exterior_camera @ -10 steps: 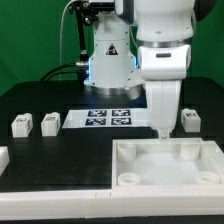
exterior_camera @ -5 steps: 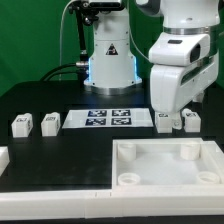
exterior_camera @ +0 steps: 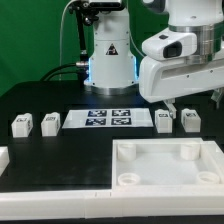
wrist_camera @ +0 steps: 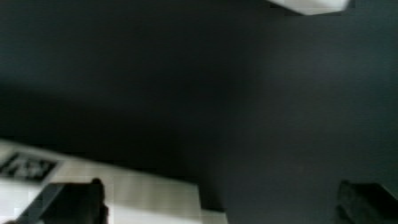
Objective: Assemble one leg
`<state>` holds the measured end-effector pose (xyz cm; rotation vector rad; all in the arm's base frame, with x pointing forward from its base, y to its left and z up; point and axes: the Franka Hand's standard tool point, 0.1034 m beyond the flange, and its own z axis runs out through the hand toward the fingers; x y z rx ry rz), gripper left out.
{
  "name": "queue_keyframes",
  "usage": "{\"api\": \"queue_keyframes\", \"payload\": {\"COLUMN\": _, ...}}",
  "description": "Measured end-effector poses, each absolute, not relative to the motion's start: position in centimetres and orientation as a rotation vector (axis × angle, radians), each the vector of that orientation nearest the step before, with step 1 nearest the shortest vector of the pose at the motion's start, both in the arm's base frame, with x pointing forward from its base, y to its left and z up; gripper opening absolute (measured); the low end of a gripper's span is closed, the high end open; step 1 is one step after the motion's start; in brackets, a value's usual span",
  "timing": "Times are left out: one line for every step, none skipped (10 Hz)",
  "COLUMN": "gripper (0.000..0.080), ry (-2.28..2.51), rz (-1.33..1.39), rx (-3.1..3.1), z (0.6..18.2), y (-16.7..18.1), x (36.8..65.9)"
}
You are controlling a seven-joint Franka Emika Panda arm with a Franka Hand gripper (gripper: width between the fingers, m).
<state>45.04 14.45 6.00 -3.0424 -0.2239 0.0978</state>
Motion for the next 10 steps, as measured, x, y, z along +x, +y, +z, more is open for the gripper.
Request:
{"api": "queue_keyframes", "payload": {"gripper": 0.0649, "ry": -0.075, "rz": 0.101, "rx": -3.039, "z": 5.5, "y": 14.8, "x": 44.6}}
{"api": "queue_keyframes", "payload": {"gripper": 0.0649, "ry": -0.084, "rz": 0.115, "rx": -3.039, "z": 5.2, "y": 14.7, "x": 44.4}}
{"api": "queue_keyframes", "payload": {"gripper": 0.0649, "ry": -0.090, "rz": 0.162, "rx": -3.041, "z": 5.4, "y": 14.7, "x": 44.4}}
{"api": "queue_keyframes", "payload": {"gripper": 0.0649, "ry": -0.090, "rz": 0.146, "rx": -3.040, "z": 5.4, "y": 14.7, "x": 44.6}}
{"api": "queue_keyframes", "payload": {"gripper": 0.0649, "ry": -0.094, "rz": 0.220, "rx": -3.043, "z": 5.3, "y": 14.6, "x": 44.1}}
{"api": "queue_keyframes", "payload": {"gripper": 0.0649, "ry": -0.075, "rz": 0.379, "rx": -3.041, "z": 5.4, "y": 14.6, "x": 43.6}}
{"api": "queue_keyframes", "payload": {"gripper": 0.0649, "ry": -0.008, "rz": 0.591, "rx": -3.017, "z": 5.5, "y": 15.2, "x": 42.9}}
{"api": "queue_keyframes", "payload": {"gripper": 0.0649, "ry": 0.045, "rz": 0.809, "rx": -2.962, "z": 5.2, "y": 15.7, "x": 42.7}}
{"api": "queue_keyframes", "payload": {"gripper": 0.0649, "ry": 0.080, "rz": 0.975, "rx": -2.896, "z": 5.0, "y": 15.7, "x": 42.5}}
{"api": "queue_keyframes", "payload": {"gripper": 0.0649, "ry": 0.072, "rz": 1.138, "rx": -2.839, "z": 4.8, "y": 15.4, "x": 42.3}}
